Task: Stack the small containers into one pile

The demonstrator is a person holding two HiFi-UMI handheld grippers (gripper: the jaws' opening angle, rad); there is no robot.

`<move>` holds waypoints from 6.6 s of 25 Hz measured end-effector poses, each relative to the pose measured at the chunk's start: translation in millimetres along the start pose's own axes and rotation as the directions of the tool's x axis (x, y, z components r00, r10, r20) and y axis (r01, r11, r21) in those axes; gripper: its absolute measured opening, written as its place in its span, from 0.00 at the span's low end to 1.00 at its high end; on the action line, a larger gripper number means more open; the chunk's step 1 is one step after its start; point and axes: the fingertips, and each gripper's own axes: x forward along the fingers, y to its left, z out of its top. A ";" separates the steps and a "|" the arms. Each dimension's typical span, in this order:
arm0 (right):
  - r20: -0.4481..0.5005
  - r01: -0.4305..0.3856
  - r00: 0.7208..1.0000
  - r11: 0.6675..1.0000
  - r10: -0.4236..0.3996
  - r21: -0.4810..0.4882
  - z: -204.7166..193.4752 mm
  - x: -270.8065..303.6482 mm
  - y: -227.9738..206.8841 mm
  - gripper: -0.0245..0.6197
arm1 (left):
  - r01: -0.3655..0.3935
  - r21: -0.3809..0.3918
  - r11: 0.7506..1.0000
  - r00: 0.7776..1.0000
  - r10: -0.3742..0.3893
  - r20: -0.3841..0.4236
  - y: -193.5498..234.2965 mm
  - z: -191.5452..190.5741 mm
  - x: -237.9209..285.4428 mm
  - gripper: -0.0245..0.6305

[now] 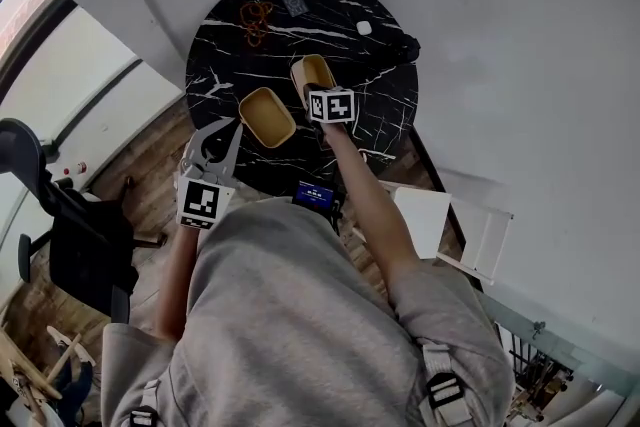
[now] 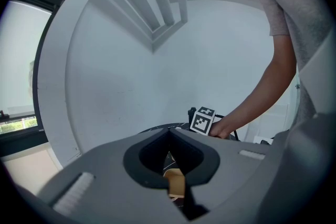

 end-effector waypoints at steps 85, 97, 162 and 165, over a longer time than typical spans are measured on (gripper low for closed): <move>-0.380 -0.351 0.916 0.710 0.126 -0.611 -120.1 36.8 178.8 0.16 | -0.032 -0.029 0.999 0.999 0.031 -0.035 8.6 -26.1 -15.1 0.04; -0.299 -0.271 0.948 0.761 0.107 -0.589 -106.8 12.4 139.1 0.09 | 0.037 -0.027 0.999 0.999 -0.038 -0.026 -8.8 -27.9 -1.5 0.04; -0.213 -0.459 0.885 0.703 0.413 -0.544 -113.1 -50.3 100.1 0.19 | 0.173 -0.101 0.980 0.943 -0.194 -0.272 -39.0 -130.6 54.3 0.04; -0.007 -0.347 0.928 0.854 0.374 -0.388 -91.5 -63.2 53.5 0.21 | 0.165 -0.169 0.972 0.923 -0.213 -0.322 -36.0 -165.5 65.9 0.04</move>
